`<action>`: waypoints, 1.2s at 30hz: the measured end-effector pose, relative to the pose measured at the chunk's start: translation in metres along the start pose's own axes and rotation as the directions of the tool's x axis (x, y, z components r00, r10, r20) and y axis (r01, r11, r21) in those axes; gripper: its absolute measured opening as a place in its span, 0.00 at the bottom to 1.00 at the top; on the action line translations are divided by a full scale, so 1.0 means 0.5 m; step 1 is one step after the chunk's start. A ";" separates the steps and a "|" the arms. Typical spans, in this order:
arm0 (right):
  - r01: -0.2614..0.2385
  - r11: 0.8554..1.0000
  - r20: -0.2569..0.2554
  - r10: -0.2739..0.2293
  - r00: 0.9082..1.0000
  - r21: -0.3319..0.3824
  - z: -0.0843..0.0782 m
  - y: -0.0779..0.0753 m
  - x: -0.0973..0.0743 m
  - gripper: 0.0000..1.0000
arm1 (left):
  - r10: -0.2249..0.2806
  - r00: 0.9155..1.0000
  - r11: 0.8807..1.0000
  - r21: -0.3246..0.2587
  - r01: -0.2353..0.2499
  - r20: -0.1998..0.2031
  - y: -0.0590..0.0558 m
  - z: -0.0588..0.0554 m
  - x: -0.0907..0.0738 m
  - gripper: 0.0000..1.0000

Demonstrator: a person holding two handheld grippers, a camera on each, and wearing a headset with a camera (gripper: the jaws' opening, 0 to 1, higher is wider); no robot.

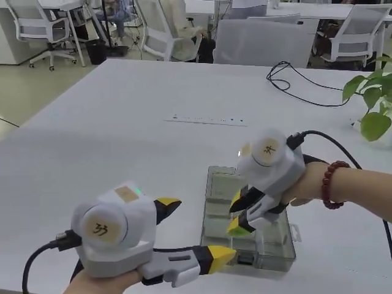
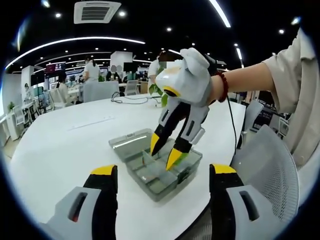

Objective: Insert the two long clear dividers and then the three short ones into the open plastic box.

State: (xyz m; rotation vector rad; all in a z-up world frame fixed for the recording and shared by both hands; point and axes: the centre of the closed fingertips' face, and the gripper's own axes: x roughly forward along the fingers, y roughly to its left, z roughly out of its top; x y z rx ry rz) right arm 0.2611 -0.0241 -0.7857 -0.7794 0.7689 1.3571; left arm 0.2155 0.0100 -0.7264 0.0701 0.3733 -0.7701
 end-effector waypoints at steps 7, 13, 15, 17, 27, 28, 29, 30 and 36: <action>0.019 1.000 0.005 -0.020 1.000 0.019 -0.038 0.000 -0.037 0.35 | -0.009 1.000 1.000 -0.008 0.009 -0.012 0.001 0.001 0.006 0.78; 0.050 0.998 -0.014 -0.049 0.999 0.038 -0.089 -0.003 -0.069 0.38 | -0.010 1.000 1.000 -0.001 0.010 -0.014 0.000 0.004 0.009 0.79; 0.056 0.997 -0.022 -0.055 0.998 0.048 -0.104 -0.004 -0.078 0.39 | -0.010 1.000 1.000 0.004 0.010 -0.013 -0.002 0.005 0.009 0.79; 0.063 0.996 -0.034 -0.061 0.998 0.058 -0.125 -0.004 -0.087 0.40 | -0.013 1.000 1.000 0.007 0.013 -0.015 -0.004 0.005 0.010 0.79; 0.095 0.989 -0.090 -0.084 0.992 0.116 -0.223 -0.010 -0.122 0.42 | -0.018 1.000 1.000 0.011 0.018 -0.024 -0.012 0.001 0.016 0.80; 0.097 0.988 -0.095 -0.086 0.992 0.121 -0.231 -0.012 -0.124 0.42 | -0.018 1.000 1.000 0.012 0.018 -0.025 -0.013 0.002 0.016 0.80; 0.100 0.987 -0.098 -0.087 0.991 0.130 -0.238 -0.013 -0.126 0.42 | -0.018 1.000 1.000 0.013 0.018 -0.025 -0.014 0.002 0.017 0.80; 0.098 0.986 -0.104 -0.084 0.991 0.133 -0.248 -0.013 -0.130 0.42 | -0.016 1.000 1.000 0.013 0.017 -0.025 -0.013 0.003 0.017 0.80; 0.105 0.982 -0.123 -0.085 0.989 0.158 -0.294 -0.021 -0.143 0.43 | -0.006 1.000 1.000 0.008 0.006 -0.031 -0.010 0.001 0.017 0.79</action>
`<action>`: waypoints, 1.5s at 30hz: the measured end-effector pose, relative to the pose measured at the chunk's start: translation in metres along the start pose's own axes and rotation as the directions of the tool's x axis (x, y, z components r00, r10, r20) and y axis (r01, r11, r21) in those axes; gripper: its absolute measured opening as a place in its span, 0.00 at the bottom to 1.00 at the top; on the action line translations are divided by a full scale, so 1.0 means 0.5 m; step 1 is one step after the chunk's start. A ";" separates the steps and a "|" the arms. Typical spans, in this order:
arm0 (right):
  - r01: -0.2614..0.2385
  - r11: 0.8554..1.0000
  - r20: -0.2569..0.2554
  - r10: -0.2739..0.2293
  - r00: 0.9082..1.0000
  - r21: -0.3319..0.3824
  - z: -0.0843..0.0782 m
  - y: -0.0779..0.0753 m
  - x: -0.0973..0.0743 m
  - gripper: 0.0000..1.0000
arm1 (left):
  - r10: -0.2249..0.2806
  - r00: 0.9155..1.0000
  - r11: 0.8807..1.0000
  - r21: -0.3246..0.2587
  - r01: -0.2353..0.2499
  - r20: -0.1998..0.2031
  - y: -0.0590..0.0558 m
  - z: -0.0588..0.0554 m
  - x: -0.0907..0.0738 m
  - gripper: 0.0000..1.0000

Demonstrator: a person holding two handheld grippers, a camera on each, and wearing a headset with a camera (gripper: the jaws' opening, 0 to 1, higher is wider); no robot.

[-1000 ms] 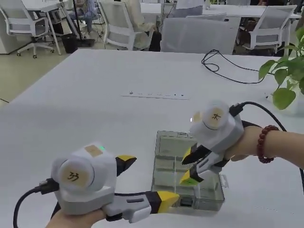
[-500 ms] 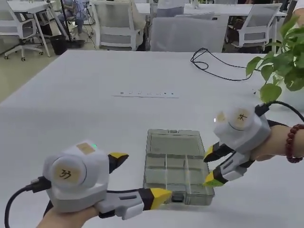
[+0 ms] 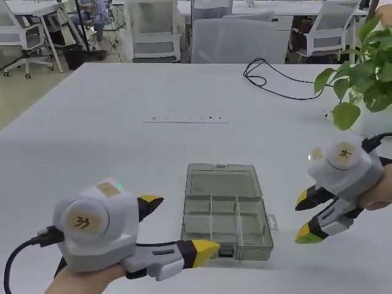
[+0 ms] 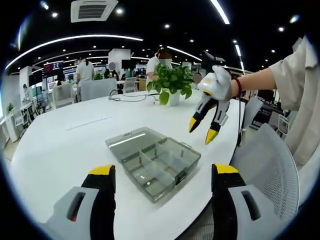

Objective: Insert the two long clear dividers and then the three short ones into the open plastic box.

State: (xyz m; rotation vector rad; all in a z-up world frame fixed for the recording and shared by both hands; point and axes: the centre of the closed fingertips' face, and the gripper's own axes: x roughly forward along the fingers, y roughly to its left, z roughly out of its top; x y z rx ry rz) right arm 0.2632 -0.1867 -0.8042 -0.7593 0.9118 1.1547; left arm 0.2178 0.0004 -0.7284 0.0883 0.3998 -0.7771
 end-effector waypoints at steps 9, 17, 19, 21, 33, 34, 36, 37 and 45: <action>-0.007 1.000 -0.027 0.008 1.000 0.029 -0.057 -0.016 0.006 0.45 | 0.010 1.000 1.000 -0.004 -0.010 -0.007 -0.001 -0.002 0.002 0.79; -0.021 1.000 -0.065 0.023 0.998 0.019 -0.101 -0.016 0.018 0.44 | 0.024 1.000 1.000 -0.009 -0.024 -0.011 0.001 -0.005 0.002 0.79; -0.022 1.000 -0.071 0.023 0.997 0.015 -0.108 -0.017 0.019 0.44 | 0.025 1.000 1.000 -0.010 -0.025 -0.013 0.001 -0.006 0.003 0.79; -0.027 1.000 -0.077 0.028 0.997 0.007 -0.116 -0.018 0.023 0.44 | 0.025 1.000 1.000 -0.010 -0.026 -0.014 -0.001 -0.007 0.003 0.78; -0.055 0.998 -0.110 0.052 0.993 -0.029 -0.145 -0.022 0.036 0.42 | 0.043 0.999 0.999 -0.020 -0.043 -0.001 0.000 -0.002 0.002 0.77; -0.057 0.998 -0.114 0.053 0.992 -0.031 -0.147 -0.023 0.036 0.42 | 0.043 0.999 0.999 -0.018 -0.044 -0.005 -0.001 -0.003 0.003 0.77; -0.060 0.997 -0.116 0.055 0.992 -0.039 -0.148 -0.023 0.038 0.41 | 0.042 0.999 0.999 -0.019 -0.042 -0.006 -0.001 -0.003 0.005 0.76; -0.062 0.997 -0.119 0.057 0.991 -0.041 -0.150 -0.023 0.038 0.41 | 0.042 0.999 0.999 -0.019 -0.042 -0.006 -0.002 -0.002 0.005 0.76; -0.063 0.995 -0.127 0.054 0.990 -0.071 -0.153 -0.024 0.038 0.39 | 0.046 0.999 0.999 -0.014 -0.046 -0.005 -0.001 0.002 0.004 0.76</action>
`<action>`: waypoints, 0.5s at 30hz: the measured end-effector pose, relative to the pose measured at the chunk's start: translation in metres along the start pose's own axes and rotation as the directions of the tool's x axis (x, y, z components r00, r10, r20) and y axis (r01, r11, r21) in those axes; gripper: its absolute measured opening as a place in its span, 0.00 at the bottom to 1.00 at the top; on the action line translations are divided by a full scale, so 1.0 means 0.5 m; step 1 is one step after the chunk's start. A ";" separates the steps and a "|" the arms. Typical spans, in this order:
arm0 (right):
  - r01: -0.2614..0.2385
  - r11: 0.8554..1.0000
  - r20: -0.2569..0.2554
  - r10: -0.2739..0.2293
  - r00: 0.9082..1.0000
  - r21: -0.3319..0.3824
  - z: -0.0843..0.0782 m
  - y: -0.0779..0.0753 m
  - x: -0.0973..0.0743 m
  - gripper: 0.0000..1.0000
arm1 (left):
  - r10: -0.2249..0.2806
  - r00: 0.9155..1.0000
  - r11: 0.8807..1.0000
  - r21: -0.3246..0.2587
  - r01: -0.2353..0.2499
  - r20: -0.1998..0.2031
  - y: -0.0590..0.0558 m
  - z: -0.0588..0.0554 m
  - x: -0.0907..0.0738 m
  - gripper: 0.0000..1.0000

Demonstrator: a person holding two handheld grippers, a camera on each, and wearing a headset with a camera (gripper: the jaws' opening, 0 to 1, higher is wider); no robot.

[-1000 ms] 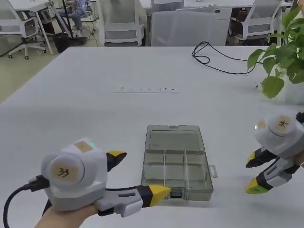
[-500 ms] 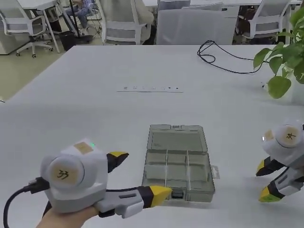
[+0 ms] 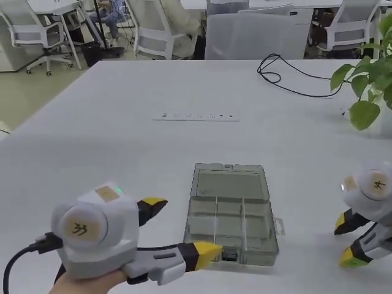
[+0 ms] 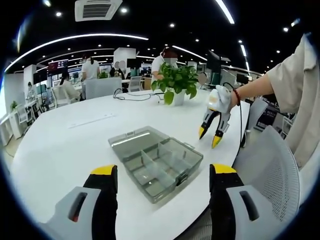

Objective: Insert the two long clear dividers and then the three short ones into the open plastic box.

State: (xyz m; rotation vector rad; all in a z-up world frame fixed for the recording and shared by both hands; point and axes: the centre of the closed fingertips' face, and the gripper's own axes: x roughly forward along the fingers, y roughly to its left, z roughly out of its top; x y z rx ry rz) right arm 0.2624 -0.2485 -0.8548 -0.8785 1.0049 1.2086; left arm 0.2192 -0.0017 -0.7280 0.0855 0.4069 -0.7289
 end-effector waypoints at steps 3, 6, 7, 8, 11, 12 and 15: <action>0.000 1.000 -0.004 0.000 1.000 -0.003 -0.001 0.001 0.000 0.34 | 0.001 1.000 1.000 -0.001 -0.001 0.001 0.002 0.000 -0.002 0.75; 0.003 1.000 -0.004 -0.003 1.000 0.000 -0.002 0.001 0.000 0.34 | 0.003 1.000 1.000 0.004 -0.002 -0.004 0.004 -0.002 -0.005 0.75; 0.004 1.000 -0.004 -0.004 1.000 0.000 -0.002 0.001 0.001 0.33 | 0.003 1.000 1.000 0.004 -0.003 -0.004 0.004 -0.002 -0.005 0.75; 0.006 1.000 -0.004 -0.006 1.000 0.002 0.000 0.005 -0.001 0.33 | 0.004 1.000 1.000 0.004 -0.004 -0.003 0.005 -0.002 -0.007 0.75; 0.012 1.000 0.003 -0.012 1.000 0.003 0.004 0.013 -0.004 0.33 | 0.006 1.000 1.000 0.004 -0.006 -0.001 0.006 0.000 -0.010 0.75; 0.014 1.000 0.004 -0.014 1.000 0.004 0.005 0.014 -0.004 0.33 | 0.007 1.000 1.000 0.006 -0.007 -0.002 0.006 0.000 -0.011 0.75; 0.028 1.000 0.010 -0.028 1.000 0.000 0.010 0.023 -0.009 0.32 | 0.005 1.000 1.000 0.009 -0.005 -0.004 0.005 0.000 -0.012 0.74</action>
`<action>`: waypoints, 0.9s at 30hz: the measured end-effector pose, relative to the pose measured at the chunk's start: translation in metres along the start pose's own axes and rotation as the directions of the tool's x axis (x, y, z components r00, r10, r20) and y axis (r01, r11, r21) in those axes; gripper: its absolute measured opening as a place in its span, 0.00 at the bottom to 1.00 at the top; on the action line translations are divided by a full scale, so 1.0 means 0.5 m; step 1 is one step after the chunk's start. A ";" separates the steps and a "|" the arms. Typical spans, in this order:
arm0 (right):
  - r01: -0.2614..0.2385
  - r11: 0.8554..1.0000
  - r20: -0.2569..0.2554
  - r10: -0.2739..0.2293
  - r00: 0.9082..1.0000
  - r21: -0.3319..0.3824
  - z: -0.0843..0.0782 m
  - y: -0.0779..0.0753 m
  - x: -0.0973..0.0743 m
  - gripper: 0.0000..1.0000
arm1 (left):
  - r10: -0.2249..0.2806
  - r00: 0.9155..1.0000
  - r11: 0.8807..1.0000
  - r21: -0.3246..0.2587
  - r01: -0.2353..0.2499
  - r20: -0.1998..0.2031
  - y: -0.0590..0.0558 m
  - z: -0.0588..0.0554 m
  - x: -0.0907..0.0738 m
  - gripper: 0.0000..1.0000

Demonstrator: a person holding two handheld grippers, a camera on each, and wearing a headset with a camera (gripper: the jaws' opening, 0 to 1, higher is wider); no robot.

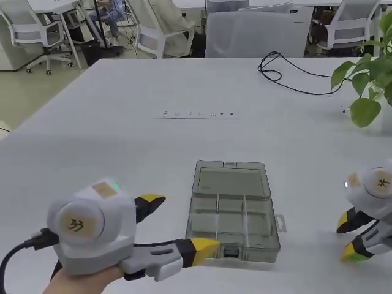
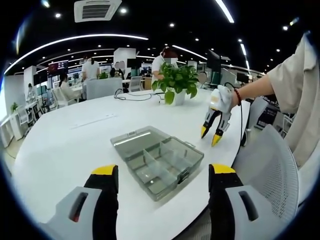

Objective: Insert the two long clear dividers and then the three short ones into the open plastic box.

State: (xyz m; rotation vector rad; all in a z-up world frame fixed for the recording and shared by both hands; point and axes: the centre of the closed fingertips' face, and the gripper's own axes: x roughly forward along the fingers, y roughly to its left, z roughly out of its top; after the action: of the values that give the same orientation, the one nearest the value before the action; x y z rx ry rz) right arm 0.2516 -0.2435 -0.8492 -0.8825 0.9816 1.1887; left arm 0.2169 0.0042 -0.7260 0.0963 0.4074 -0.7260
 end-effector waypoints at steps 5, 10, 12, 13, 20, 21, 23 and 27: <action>0.040 0.999 0.011 -0.040 0.999 -0.018 0.008 0.000 -0.007 0.32 | -0.004 1.000 1.000 0.003 0.004 0.002 -0.002 0.003 -0.001 0.72; 0.105 0.994 0.035 -0.104 0.994 -0.032 0.024 -0.009 -0.024 0.32 | -0.006 1.000 1.000 0.008 0.006 -0.003 -0.005 0.004 -0.003 0.68; 0.130 0.991 0.059 -0.128 0.990 -0.032 0.037 -0.012 -0.034 0.32 | -0.008 1.000 1.000 0.006 0.008 0.002 -0.008 0.005 -0.002 0.66; 0.153 0.987 0.074 -0.149 0.986 -0.042 0.048 -0.015 -0.041 0.32 | -0.012 1.000 1.000 0.001 0.012 0.008 -0.010 0.007 -0.002 0.65; 0.245 0.964 0.178 -0.224 0.958 -0.104 0.126 -0.017 -0.082 0.32 | -0.033 0.999 0.999 -0.020 0.033 0.023 -0.023 0.012 0.003 0.61; 0.256 0.960 0.188 -0.233 0.954 -0.114 0.133 -0.019 -0.085 0.32 | -0.036 0.999 0.999 -0.023 0.037 0.026 -0.024 0.013 0.004 0.60; 0.272 0.953 0.207 -0.242 0.948 -0.133 0.146 -0.022 -0.091 0.32 | -0.046 0.998 0.998 -0.034 0.047 0.032 -0.029 0.015 0.005 0.58; 0.296 0.942 0.260 -0.249 0.933 -0.158 0.189 -0.013 -0.106 0.32 | -0.061 0.997 0.997 -0.045 0.063 0.049 -0.036 0.018 0.007 0.53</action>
State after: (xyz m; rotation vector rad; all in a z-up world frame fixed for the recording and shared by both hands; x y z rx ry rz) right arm 0.2665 -0.1737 -0.7676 -0.9716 0.5341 1.1301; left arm 0.2105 -0.0137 -0.7181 0.0230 0.3832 -0.7777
